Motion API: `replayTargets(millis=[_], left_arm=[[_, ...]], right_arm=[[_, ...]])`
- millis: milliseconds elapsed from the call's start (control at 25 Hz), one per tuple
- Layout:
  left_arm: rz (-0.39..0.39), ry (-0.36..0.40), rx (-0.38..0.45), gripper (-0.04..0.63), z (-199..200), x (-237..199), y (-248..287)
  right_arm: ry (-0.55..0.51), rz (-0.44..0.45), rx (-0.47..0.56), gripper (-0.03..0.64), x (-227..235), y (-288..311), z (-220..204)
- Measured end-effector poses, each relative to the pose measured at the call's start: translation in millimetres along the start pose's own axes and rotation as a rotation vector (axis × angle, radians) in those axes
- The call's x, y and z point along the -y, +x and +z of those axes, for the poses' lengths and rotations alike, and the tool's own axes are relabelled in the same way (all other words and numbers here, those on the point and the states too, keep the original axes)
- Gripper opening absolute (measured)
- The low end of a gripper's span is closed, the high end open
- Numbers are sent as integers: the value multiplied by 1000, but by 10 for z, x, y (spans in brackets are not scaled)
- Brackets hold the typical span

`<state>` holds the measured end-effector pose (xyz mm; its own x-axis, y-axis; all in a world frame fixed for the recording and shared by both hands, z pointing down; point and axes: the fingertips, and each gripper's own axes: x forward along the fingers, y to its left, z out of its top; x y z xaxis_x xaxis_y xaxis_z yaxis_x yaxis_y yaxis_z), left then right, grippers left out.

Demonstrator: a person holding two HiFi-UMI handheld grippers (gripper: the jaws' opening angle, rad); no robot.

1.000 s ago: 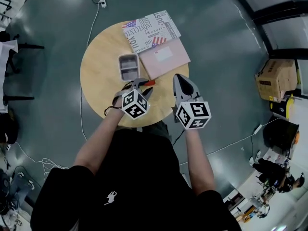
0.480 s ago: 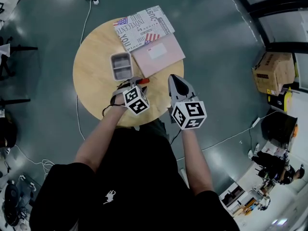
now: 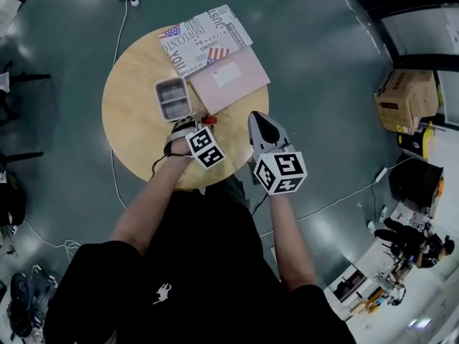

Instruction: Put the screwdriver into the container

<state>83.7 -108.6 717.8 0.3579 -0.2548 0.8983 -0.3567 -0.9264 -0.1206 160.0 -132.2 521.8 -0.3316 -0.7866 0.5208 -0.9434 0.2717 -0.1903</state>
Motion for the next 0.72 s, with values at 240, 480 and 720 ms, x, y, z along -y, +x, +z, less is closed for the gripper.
replayTargets(millis=[240,480,720], left_arm=[[57,72,-58,144,-1,-27,55],[111,139,-96,121,6,-24,67],[71,178,-72,104,16,54,61]], right_arm=[[13,-3,5,2,36,-28,7],[13,-1,9,2,37,-42,12],[20,2,22,2,44,-39,50]])
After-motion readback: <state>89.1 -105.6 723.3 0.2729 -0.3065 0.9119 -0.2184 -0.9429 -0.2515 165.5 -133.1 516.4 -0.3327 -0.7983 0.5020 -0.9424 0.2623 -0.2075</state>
